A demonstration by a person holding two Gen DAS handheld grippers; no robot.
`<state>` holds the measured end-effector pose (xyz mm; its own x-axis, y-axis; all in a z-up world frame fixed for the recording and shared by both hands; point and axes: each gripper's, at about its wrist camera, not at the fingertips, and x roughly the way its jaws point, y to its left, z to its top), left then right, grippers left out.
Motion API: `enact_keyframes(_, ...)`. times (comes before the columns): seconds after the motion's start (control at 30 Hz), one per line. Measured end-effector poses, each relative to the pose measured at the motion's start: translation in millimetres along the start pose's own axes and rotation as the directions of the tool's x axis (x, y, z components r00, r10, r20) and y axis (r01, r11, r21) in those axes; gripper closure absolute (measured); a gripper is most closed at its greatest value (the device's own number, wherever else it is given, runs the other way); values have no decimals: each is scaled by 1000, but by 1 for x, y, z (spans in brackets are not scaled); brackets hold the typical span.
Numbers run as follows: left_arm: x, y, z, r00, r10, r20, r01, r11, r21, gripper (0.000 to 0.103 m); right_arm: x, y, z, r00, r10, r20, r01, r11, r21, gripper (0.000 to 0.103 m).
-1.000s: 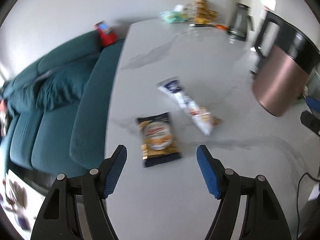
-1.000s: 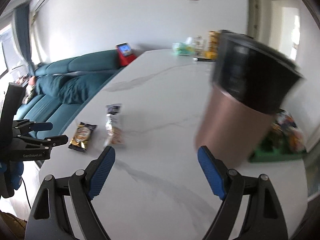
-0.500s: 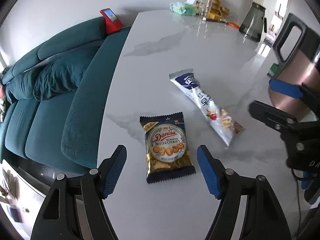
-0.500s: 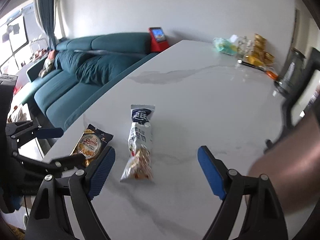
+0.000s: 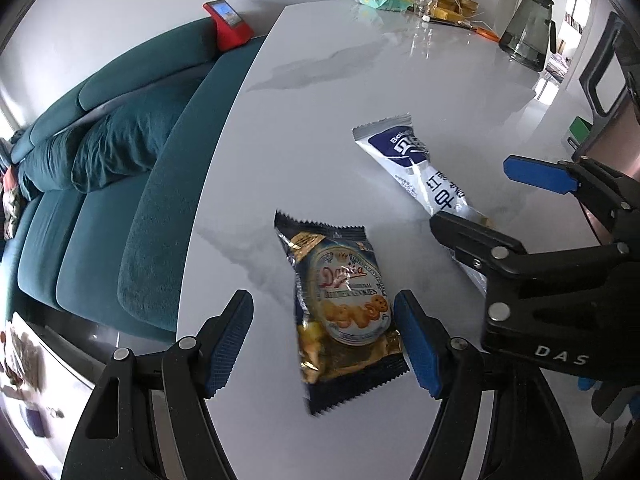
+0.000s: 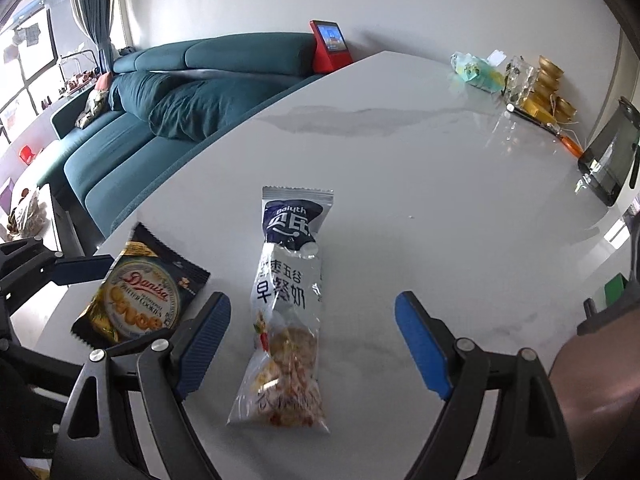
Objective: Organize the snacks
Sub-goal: 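Grasp the Danisa cookie pack with the left gripper while the right grasps the white cereal bag, then carry the Danisa pack with the left gripper while the right carries the cereal bag to the tray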
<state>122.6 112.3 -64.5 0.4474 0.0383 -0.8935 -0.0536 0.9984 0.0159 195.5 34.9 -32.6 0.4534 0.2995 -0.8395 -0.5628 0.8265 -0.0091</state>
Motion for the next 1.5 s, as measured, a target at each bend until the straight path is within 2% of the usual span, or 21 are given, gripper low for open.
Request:
enact_keyframes(0.1, 4, 2, 0, 1000, 1, -11, -1, 1000, -3, 36, 5, 3, 3, 1000, -5, -3, 5, 1000, -14, 0)
enact_keyframes(0.17, 6, 4, 0, 1000, -9, -14, 9, 1000, -11, 36, 10, 5, 5, 1000, -4, -12, 4, 1000, -24, 15)
enact_keyframes(0.23, 7, 5, 1, 1000, -8, -13, 7, 1000, -16, 36, 15, 6, 5, 1000, -3, -22, 3, 999, -32, 20)
enact_keyframes(0.3, 7, 5, 2, 1000, -7, -10, 7, 1000, -16, 36, 18, 7, 6, 1000, -1, -26, 0, 999, -35, 34)
enact_keyframes(0.33, 7, 5, 3, 1000, -8, -9, 8, 1000, -16, 36, 19, 7, 6, 1000, 3, -28, -4, 999, -36, 48)
enact_keyframes(0.57, 10, 7, 6, 1000, -11, -5, 11, 1000, -8, 36, 23, 7, 7, 999, 43, -23, -43, 999, -26, 72)
enact_keyframes(0.7, 10, 6, 7, 1000, -7, 9, 7, 1000, -9, 39, 23, 6, 7, 998, 55, -17, -55, 998, -19, 75)
enact_keyframes(0.77, 9, 4, 6, 1000, -9, 22, 9, 1000, -2, 46, 23, 6, 7, 998, 53, -13, -53, 998, -17, 78)
enact_keyframes(0.8, 8, 3, 6, 999, -13, 30, 13, 1000, 6, 53, 23, 6, 7, 999, 53, -11, -53, 998, -15, 80)
enact_keyframes(0.9, 7, 0, 6, 999, -22, 39, 21, 1000, 10, 61, 23, 5, 6, 998, 59, -6, -59, 998, -8, 83)
enact_keyframes(0.93, 7, 0, 6, 999, -25, 46, 24, 1000, 12, 62, 23, 6, 6, 998, 62, -3, -62, 998, -9, 88)
enact_keyframes(1.13, 6, -2, 6, 997, -22, 68, 21, 1000, 13, 65, 20, 5, 6, 998, 64, 9, -64, 998, -4, 101)
enact_keyframes(1.5, 4, -10, 10, 997, -9, 82, 7, 1000, 29, 66, 11, 2, 5, 999, 44, 23, -44, 999, 3, 103)
